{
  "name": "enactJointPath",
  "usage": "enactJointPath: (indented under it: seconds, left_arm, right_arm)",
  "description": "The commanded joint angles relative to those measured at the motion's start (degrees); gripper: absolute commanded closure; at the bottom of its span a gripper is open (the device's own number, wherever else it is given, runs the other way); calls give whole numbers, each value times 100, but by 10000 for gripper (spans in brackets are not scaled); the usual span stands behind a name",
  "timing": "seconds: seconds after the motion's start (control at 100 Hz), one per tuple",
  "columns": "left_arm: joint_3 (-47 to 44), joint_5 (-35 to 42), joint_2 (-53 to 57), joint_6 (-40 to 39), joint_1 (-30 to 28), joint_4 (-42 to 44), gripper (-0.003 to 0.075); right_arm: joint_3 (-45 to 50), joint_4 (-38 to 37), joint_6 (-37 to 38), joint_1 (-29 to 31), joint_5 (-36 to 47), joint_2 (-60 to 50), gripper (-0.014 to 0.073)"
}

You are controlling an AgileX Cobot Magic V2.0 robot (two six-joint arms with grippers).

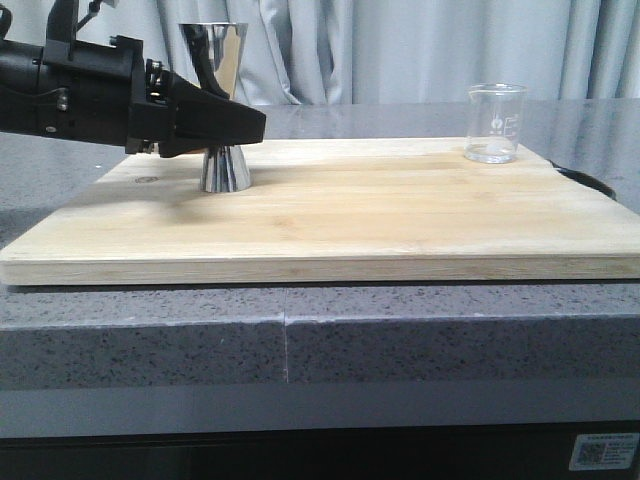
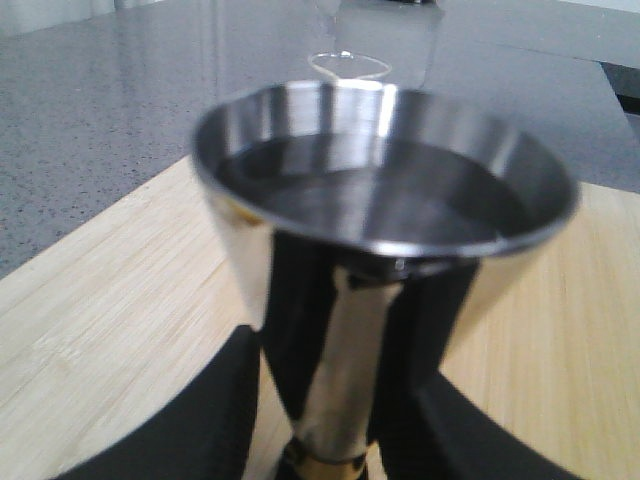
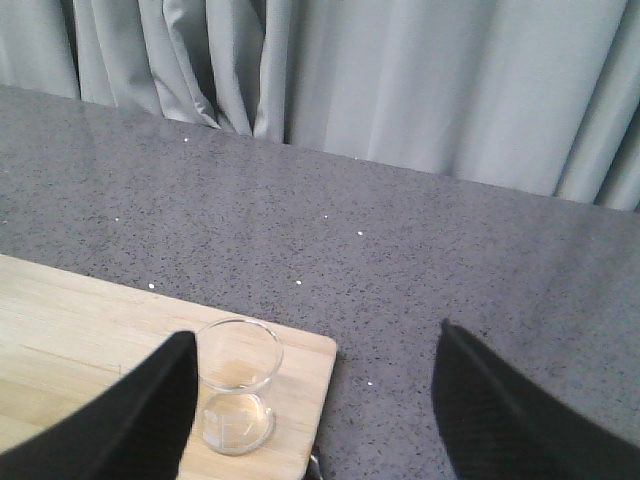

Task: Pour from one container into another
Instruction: 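Set the jigger upright on the board with the left gripper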

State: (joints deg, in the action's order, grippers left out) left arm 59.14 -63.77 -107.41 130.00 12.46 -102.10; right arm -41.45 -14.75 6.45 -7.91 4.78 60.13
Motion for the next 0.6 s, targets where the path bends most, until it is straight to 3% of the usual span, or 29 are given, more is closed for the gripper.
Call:
enactJointPath:
  seconds: [0.0, 0.23, 0.59]
  left_arm:
    - [150, -348, 203, -20, -15, -398, 390]
    - [150, -398, 203, -20, -15, -398, 265]
    - [150, -627, 203, -20, -15, -388, 251]
  right_arm:
    - [-143, 9, 3, 19, 474, -133, 145]
    - [-143, 9, 3, 19, 479, -133, 145]
    - [-143, 9, 3, 19, 479, -133, 145]
